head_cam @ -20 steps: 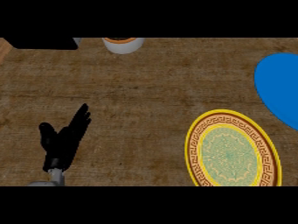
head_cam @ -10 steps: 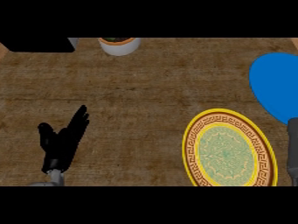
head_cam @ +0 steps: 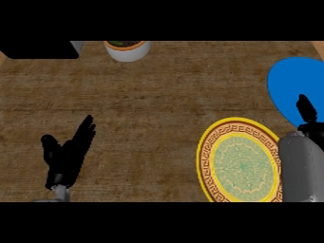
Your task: Pick the cupcake from the plate and place it in the plate
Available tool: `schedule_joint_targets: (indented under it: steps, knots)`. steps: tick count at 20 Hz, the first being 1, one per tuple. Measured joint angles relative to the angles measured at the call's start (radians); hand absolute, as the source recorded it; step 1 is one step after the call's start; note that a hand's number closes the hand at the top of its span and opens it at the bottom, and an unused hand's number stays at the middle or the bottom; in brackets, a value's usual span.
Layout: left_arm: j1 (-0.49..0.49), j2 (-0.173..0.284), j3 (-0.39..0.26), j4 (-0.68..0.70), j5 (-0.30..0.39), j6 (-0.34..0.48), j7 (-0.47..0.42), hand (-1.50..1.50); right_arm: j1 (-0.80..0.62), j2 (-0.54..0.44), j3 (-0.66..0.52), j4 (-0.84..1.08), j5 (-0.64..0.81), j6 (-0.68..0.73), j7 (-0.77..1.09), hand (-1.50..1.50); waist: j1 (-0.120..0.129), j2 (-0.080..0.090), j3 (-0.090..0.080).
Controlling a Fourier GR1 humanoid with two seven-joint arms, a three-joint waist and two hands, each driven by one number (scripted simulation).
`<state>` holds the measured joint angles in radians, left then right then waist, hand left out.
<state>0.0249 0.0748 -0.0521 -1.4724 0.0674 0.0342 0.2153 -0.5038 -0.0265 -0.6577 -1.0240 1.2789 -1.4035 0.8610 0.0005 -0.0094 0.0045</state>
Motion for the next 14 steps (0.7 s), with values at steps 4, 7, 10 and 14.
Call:
schedule_joint_targets:
  steps: [4,7,10,14]
  knots:
    - [-0.009,0.0,0.003,0.001,0.0,0.0,0.014,0.0,0.055,0.016,0.098,-0.008,0.023,-0.004,0.079,-1.5,0.003,0.0,-0.001]
    - [0.003,0.005,0.008,0.001,0.004,-0.014,-0.011,0.0,0.087,0.022,0.148,-0.015,0.054,0.003,0.152,-1.5,0.004,0.0,-0.002]
    - [0.0,0.004,0.005,-0.006,0.001,-0.012,0.003,0.0,0.099,0.024,0.184,0.0,0.1,0.005,0.226,-1.5,0.007,0.001,-0.003]
    - [-0.002,0.006,0.005,-0.01,0.001,-0.015,0.016,0.0,0.102,0.026,0.211,0.001,0.178,0.017,0.33,-1.5,0.008,0.001,-0.003]
